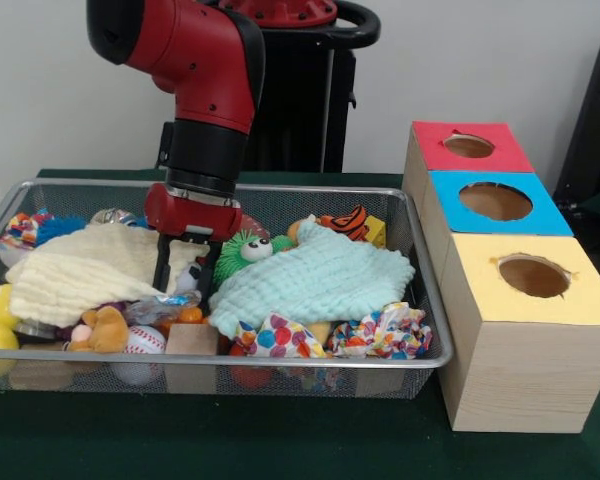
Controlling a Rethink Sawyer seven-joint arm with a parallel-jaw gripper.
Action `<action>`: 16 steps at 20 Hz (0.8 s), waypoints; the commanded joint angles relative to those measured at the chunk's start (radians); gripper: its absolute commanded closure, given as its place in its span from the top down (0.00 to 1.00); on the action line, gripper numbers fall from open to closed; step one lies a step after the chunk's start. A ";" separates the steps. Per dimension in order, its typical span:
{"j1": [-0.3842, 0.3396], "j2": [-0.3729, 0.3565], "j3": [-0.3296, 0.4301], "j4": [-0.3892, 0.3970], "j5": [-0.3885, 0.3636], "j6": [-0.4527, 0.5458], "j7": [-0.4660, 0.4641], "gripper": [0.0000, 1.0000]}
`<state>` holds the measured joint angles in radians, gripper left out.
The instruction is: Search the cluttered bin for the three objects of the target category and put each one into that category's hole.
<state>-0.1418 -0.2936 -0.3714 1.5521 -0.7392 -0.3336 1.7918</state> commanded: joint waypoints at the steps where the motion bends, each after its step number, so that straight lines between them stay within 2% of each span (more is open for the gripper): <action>1: -0.025 0.003 0.119 -0.023 0.103 0.033 0.170 1.00; 7: -0.032 0.005 0.079 0.007 0.229 -0.094 0.206 1.00; 11: -0.041 0.010 0.058 0.016 0.323 -0.120 0.222 1.00; 16: -0.071 -0.009 0.100 0.028 0.333 -0.110 0.216 1.00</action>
<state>-0.1590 -0.2948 -0.3737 1.5873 -0.4943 -0.3479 1.7918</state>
